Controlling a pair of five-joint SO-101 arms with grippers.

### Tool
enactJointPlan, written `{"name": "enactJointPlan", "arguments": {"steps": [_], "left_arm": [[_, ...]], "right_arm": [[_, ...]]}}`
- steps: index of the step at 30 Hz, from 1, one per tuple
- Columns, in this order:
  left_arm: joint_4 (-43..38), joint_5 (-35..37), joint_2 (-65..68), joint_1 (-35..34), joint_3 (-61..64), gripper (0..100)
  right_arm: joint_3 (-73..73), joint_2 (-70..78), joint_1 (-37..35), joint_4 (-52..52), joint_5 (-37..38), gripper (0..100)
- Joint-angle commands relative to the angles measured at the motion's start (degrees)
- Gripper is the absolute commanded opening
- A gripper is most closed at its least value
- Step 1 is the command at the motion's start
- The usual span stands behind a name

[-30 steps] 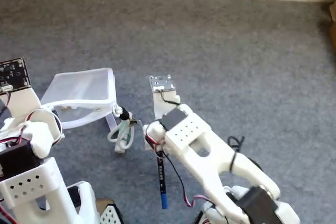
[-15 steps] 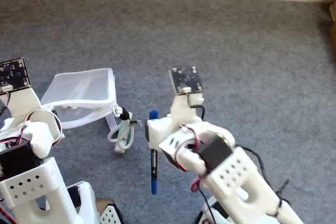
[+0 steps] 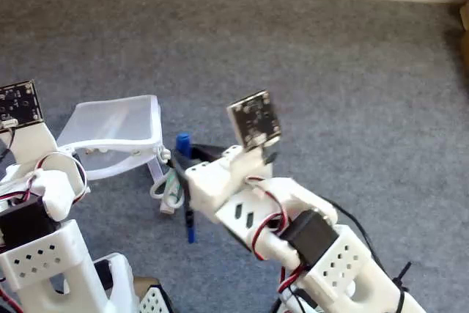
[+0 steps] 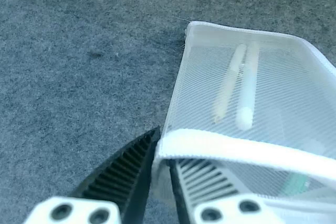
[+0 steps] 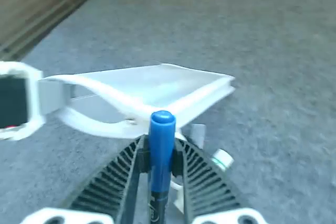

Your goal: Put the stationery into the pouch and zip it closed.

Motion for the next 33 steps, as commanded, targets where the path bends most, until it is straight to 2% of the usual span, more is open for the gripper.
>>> {"name": "enactJointPlan", "arguments": {"steps": [1,5,22,33], "left_arm": [[-0.6,-0.6,0.0,-0.7,-0.2,1],[-0.6,-0.6,0.0,-0.7,-0.2,1],[-0.9,-0.6,0.0,-0.7,-0.2,1],[-0.9,-0.6,0.0,-0.7,-0.2,1]], "right_arm": [[-0.7,-1.5,-3.2,-4.8,2.0,0.5],[-0.6,-1.7,-4.9,-9.7,7.9,0.5],[-0.6,-1.4,-13.4,-34.3,21.5,0.5],[-0.5,4.6,-13.1,-47.9,22.7,0.5]]}}
